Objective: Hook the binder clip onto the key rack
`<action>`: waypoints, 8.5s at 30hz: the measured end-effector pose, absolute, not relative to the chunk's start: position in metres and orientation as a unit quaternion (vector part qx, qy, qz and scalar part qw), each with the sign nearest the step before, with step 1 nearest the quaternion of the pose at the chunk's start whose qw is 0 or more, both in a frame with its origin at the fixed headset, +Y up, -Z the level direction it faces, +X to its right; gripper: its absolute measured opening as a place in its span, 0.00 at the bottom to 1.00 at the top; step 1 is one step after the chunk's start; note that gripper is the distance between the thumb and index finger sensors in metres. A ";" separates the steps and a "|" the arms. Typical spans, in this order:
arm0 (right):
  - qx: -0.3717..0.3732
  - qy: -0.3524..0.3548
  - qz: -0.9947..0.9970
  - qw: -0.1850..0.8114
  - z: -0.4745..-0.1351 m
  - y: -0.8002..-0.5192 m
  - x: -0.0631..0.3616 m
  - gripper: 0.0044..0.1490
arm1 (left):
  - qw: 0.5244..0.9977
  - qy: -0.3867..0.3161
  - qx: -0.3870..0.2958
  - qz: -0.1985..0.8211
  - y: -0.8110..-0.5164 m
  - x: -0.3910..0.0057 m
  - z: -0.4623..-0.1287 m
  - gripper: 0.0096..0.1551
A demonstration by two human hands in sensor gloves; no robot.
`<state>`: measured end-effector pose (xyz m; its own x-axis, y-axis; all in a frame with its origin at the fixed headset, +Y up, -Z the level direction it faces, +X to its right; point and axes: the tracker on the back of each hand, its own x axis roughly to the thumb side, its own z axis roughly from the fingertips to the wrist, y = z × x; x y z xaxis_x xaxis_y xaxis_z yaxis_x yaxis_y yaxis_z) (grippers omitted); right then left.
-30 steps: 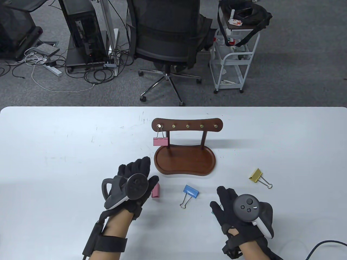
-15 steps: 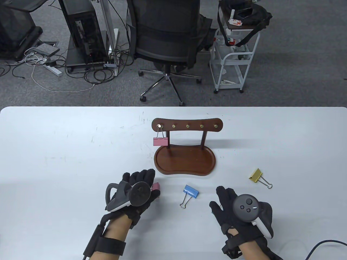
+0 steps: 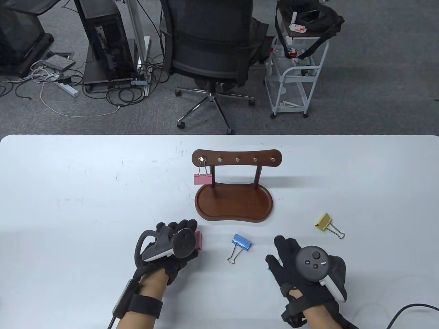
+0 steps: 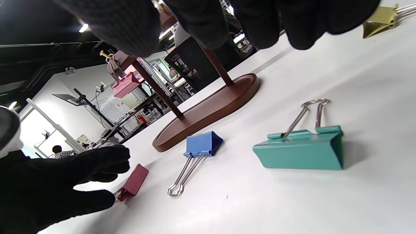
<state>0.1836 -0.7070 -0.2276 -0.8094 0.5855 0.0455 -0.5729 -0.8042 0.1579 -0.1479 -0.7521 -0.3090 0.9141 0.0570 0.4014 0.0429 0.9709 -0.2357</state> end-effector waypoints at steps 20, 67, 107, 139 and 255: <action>0.047 0.071 0.948 0.307 -0.228 -0.707 0.183 0.48 | 0.969 -0.213 -0.122 0.019 -0.760 -0.138 -0.320 0.54; 0.100 0.015 0.941 0.322 -0.223 -0.701 0.178 0.46 | 0.952 -0.291 0.024 0.096 -0.676 -0.076 -0.242 0.48; 0.386 -0.094 0.868 0.298 -0.202 -0.684 0.144 0.43 | 0.904 -0.387 0.095 0.154 -0.658 -0.070 -0.196 0.56; 0.184 -0.267 0.911 0.256 -0.245 -0.623 0.159 0.44 | 0.960 -0.222 0.114 0.130 -0.655 -0.093 -0.207 0.45; 0.058 -0.136 0.975 0.167 -0.368 -0.673 0.057 0.53 | 0.968 -0.183 0.054 0.162 -0.668 -0.100 -0.217 0.44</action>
<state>0.0569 -0.6732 -0.3682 -0.9373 0.3101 0.1594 -0.3418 -0.9072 -0.2451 -0.0998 -0.6676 -0.2172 0.8800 0.2946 0.3725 -0.3341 0.9415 0.0448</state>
